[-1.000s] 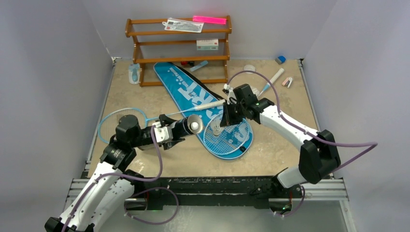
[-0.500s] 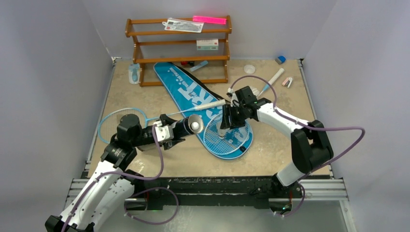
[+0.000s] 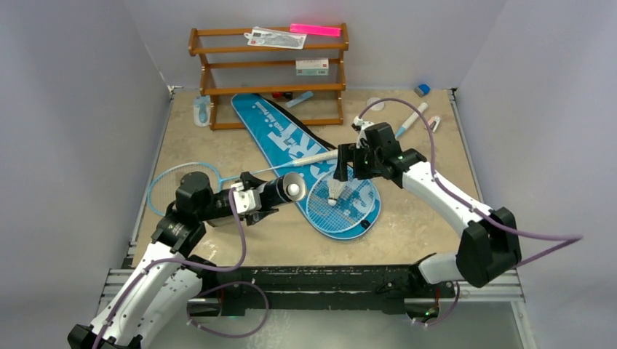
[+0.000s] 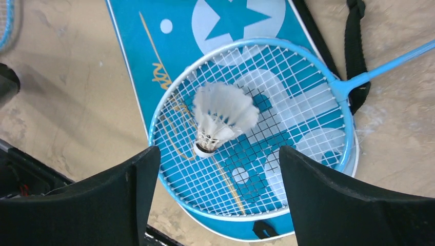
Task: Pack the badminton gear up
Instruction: Place the shuttlecock in the racket bag.
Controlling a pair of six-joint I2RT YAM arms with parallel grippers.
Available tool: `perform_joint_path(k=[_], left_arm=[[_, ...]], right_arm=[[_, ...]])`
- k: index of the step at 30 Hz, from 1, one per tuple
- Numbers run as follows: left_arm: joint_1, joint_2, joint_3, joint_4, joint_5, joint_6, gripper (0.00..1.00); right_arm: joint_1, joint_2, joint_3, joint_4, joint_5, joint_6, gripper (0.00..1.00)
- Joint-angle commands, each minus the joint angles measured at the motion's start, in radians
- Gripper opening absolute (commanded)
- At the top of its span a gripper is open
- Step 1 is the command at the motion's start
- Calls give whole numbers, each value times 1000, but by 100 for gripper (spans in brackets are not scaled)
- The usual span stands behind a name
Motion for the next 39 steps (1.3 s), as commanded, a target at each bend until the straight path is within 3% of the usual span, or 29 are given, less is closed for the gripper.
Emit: perform_joint_path(k=[1, 8, 18, 26, 39], left_arm=[[7, -3, -7, 24, 15, 25, 31], [7, -2, -7, 25, 27, 28, 31], [7, 2, -6, 18, 35, 35, 32], [7, 9, -4, 18, 43, 36, 32], [7, 21, -4, 18, 45, 40, 32]], right_arm=[[4, -63, 18, 37, 65, -14, 87], [37, -126, -65, 66, 67, -14, 70], [212, -243, -282, 229, 350, 298, 70], [331, -175, -343, 335, 489, 404, 64], [352, -12, -288, 318, 571, 439, 53]])
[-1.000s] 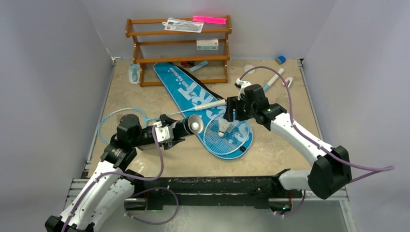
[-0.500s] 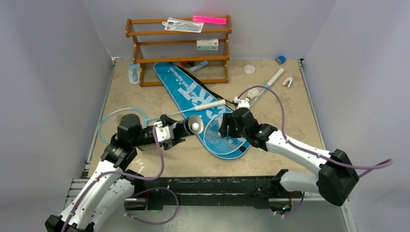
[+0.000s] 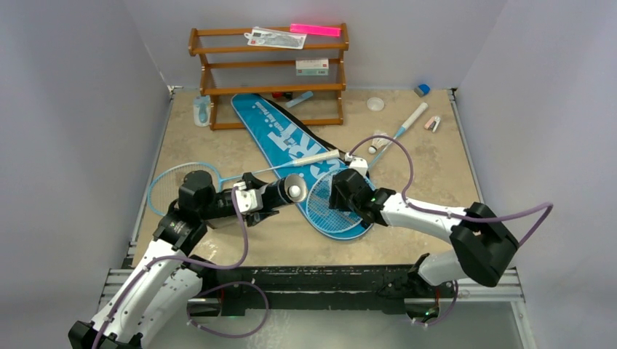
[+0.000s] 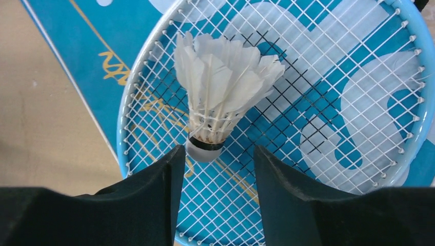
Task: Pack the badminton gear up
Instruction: Place the shuttlecock in the racket bag, then pick up the shuttlecock from the racket bag.
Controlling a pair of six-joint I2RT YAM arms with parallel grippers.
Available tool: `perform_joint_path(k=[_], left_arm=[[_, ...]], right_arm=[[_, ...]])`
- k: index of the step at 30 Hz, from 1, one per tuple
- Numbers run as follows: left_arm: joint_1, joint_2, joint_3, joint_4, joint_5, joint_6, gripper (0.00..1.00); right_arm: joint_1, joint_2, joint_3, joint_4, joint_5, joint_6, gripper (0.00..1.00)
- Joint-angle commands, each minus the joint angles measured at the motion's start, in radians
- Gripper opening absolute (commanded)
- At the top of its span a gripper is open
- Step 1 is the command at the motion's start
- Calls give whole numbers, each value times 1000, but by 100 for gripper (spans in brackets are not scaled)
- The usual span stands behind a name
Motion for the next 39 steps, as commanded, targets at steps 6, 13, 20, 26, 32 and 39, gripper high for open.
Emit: perform_joint_path(k=[6, 13, 20, 26, 32, 39], left_arm=[[7, 0, -7, 34, 26, 31, 32], [7, 9, -6, 33, 22, 35, 32], [7, 20, -5, 32, 25, 37, 32], [7, 16, -3, 29, 25, 41, 32], [7, 15, -4, 28, 29, 41, 32], [7, 10, -4, 28, 37, 41, 32]], right_arm=[[8, 41, 50, 14, 44, 18, 38], [9, -17, 61, -26, 36, -33, 22], [8, -93, 43, -33, 5, -107, 44], [8, -31, 67, -7, -15, -57, 62], [13, 35, 87, -3, 73, 56, 54], [14, 88, 93, 0, 88, 66, 51]])
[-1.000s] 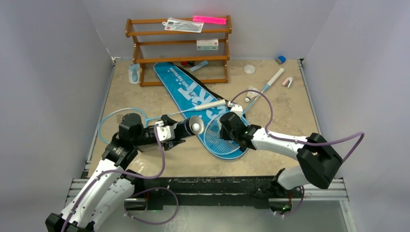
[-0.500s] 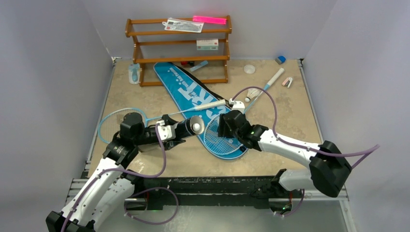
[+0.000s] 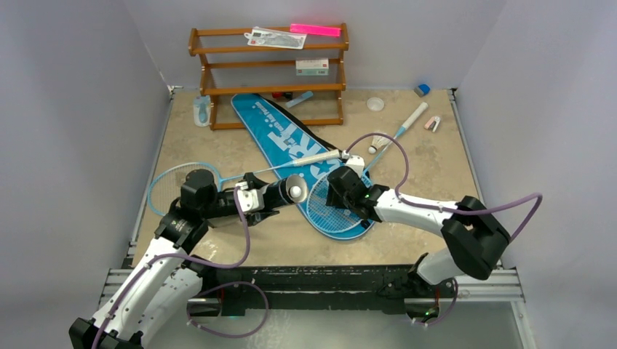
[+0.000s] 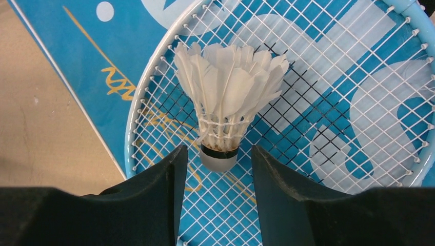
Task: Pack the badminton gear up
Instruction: Pick up the shuttlecock from the racket bag.
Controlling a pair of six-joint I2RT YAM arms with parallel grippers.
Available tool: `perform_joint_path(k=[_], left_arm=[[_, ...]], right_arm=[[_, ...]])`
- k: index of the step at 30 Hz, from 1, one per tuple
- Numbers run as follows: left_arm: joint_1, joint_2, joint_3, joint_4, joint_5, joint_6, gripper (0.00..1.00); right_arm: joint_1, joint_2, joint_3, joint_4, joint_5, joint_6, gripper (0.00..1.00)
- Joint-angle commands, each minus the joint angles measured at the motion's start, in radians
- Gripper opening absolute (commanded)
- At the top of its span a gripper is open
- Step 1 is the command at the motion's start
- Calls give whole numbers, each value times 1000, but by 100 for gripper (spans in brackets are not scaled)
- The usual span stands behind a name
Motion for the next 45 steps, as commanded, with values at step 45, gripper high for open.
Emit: perform_joint_path(k=[45], left_arm=[[7, -29, -7, 24, 28, 24, 32]], right_arm=[[7, -139, -92, -40, -166, -283, 46]])
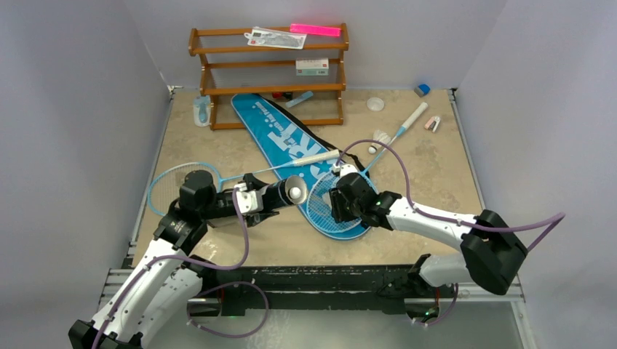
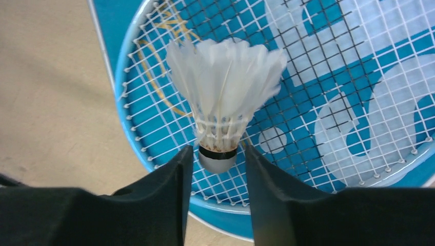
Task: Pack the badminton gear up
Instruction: Pick up the shuttlecock from the racket bag.
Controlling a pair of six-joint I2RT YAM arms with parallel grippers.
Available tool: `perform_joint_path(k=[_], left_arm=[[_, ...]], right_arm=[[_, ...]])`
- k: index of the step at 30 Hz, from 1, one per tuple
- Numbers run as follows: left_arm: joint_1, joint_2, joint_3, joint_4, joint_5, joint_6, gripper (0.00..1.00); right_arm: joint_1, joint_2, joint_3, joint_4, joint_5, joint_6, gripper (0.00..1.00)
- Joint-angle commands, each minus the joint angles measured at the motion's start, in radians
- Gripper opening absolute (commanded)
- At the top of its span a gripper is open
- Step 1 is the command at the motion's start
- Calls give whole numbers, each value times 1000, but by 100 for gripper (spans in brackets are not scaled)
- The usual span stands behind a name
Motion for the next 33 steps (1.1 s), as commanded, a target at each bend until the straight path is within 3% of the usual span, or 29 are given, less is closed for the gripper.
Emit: perform_joint_path(k=[1, 5, 8, 23, 33], left_arm=[[7, -16, -7, 30, 13, 21, 32], [7, -17, -6, 29, 5, 21, 32], [7, -19, -7, 30, 3, 20, 32], [7, -35, -24, 83, 20, -19, 34], [7, 0, -18, 81, 41, -18, 34]], right_arm=[[3, -6, -20, 48, 71, 40, 49], [3, -39, -50, 95, 69, 44, 66], [11, -71, -79, 146, 87, 32, 69], [135, -145, -258, 382, 381, 140, 62], [220, -70, -222, 362, 493, 153, 55]])
